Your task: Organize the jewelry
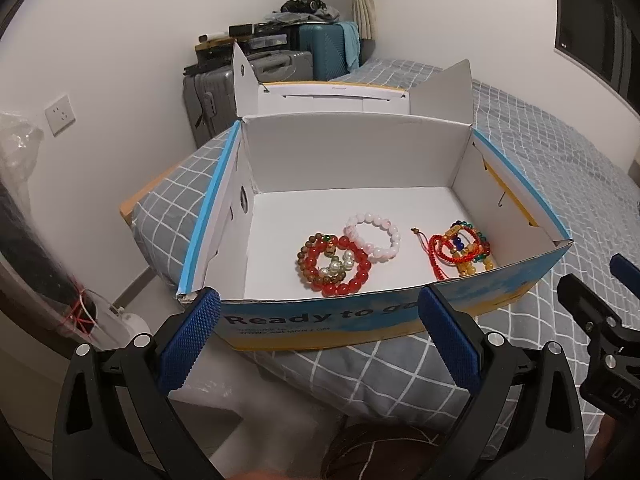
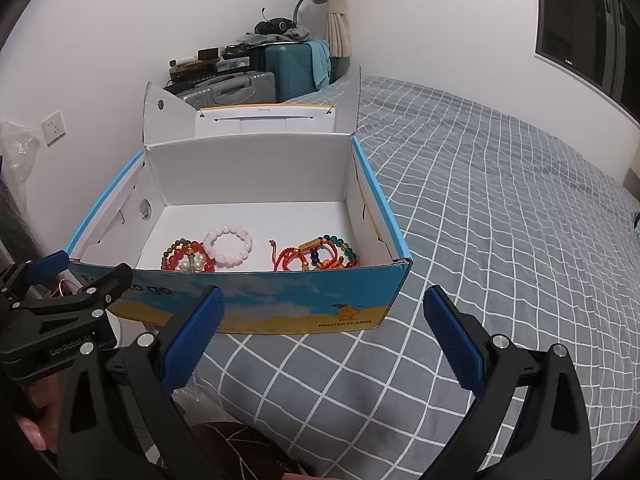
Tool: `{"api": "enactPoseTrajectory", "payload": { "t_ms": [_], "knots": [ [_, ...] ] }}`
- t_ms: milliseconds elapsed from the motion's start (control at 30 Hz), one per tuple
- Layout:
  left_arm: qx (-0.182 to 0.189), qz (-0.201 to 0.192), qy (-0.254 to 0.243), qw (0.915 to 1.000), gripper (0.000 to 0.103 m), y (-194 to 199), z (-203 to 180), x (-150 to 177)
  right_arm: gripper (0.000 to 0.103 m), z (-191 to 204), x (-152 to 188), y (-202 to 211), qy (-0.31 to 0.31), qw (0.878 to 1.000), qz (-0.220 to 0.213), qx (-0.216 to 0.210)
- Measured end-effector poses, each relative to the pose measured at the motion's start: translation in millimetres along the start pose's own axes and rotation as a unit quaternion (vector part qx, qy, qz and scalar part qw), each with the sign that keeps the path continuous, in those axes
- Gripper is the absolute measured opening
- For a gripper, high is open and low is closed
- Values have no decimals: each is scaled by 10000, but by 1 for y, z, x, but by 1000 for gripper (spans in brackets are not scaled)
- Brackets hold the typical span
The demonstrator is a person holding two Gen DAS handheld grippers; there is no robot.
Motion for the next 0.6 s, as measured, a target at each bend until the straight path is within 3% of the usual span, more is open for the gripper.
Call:
{"api": "enactPoseTrajectory", "payload": {
  "t_ms": [600],
  "knots": [
    [157, -58, 145, 9998, 97, 4, 0, 0, 95, -3, 0, 0, -54, 10000, -2, 2]
  ]
}}
Point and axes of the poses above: each gripper's, at about its wrist camera, not at the fingertips, and y roughly against the way its jaws point, z to its left, x to its underside, the point moved 6 cm from there along -y, roughly the way its jaws point, and after that the axes turned 1 degree about -x, right-handed, at the moved point
